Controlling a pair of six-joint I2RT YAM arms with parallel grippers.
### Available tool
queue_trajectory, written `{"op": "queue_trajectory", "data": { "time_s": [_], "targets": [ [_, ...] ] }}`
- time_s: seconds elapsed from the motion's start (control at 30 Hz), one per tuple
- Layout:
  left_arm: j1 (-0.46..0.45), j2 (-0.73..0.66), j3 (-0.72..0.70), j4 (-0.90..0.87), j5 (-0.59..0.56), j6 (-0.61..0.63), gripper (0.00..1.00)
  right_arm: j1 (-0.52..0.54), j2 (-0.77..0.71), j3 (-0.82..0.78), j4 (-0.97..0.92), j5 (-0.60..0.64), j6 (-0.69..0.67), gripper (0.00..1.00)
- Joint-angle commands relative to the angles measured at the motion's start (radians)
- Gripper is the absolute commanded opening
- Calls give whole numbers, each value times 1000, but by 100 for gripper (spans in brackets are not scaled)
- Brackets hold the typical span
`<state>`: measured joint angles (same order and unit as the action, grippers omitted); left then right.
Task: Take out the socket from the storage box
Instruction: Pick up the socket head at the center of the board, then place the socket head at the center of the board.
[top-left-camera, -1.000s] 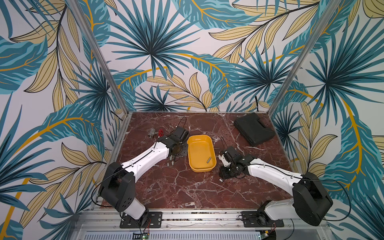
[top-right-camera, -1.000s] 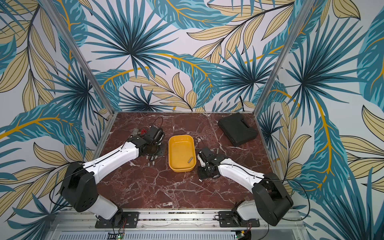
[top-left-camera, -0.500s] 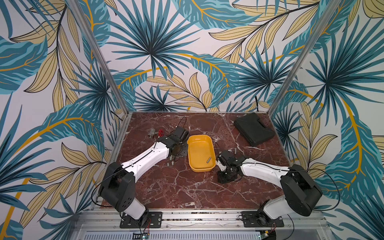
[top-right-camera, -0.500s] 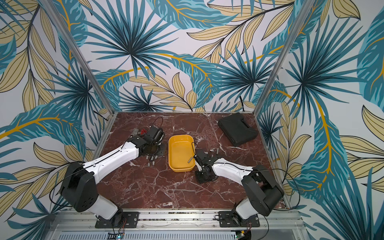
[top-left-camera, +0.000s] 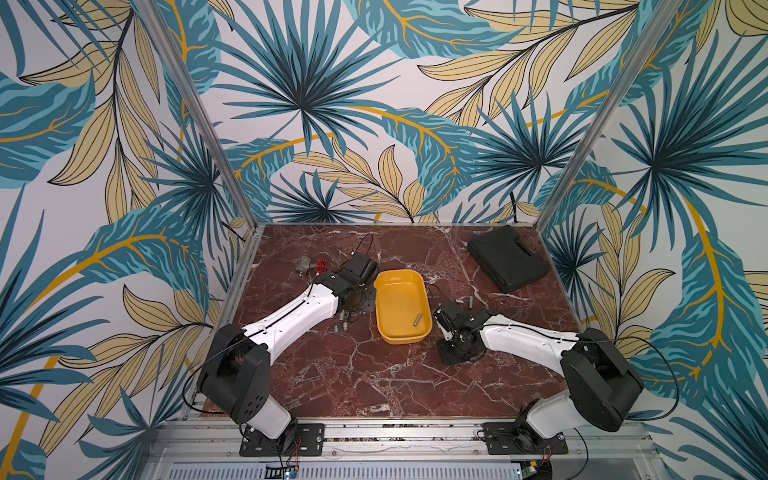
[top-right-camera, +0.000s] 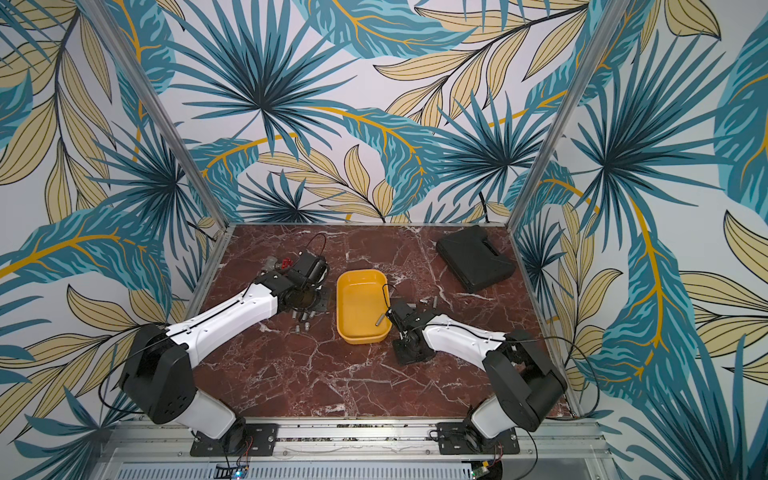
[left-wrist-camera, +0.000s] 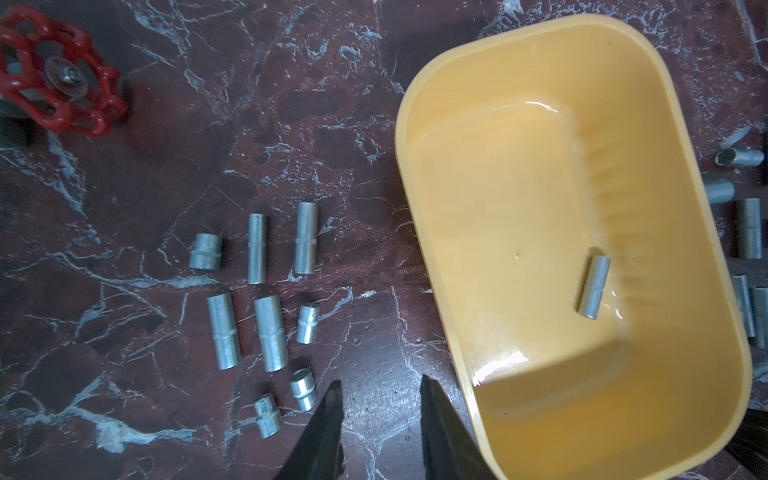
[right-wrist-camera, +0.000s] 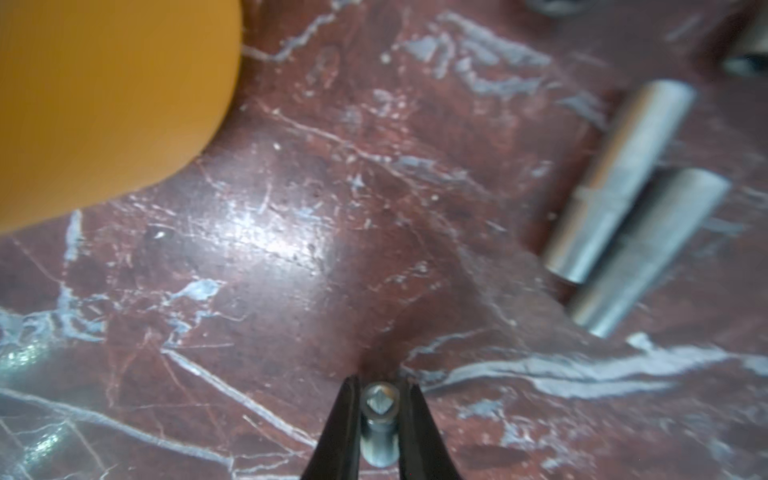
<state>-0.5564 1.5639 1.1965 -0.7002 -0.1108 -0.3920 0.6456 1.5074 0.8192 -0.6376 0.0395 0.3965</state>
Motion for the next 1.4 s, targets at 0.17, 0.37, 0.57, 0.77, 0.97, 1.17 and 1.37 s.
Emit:
{"op": "queue_trajectory", "data": {
  "time_s": [0.17,0.37,0.57,0.77,0.97,1.17,1.37],
  "targets": [
    [1,-7,50,-7,-6,14,35,-101,-17,77,29,36,65,10],
    [1,9,57,-10,-3,19,35,-142,72,127,85,-2,85,11],
    [1,28,72,-8,22,30,35,-154,140,155,97,-6,106,11],
    [-6,65,98,4,46,41,35,-166,170,149,110,-15,114,16],
    [-30,119,146,4,100,58,36,-170,174,153,97,-12,107,22],
    [-68,179,189,2,130,76,40,-172,149,177,62,-5,96,30],
    [-106,226,221,12,171,88,40,-182,62,217,6,23,78,31]
  ]
}}
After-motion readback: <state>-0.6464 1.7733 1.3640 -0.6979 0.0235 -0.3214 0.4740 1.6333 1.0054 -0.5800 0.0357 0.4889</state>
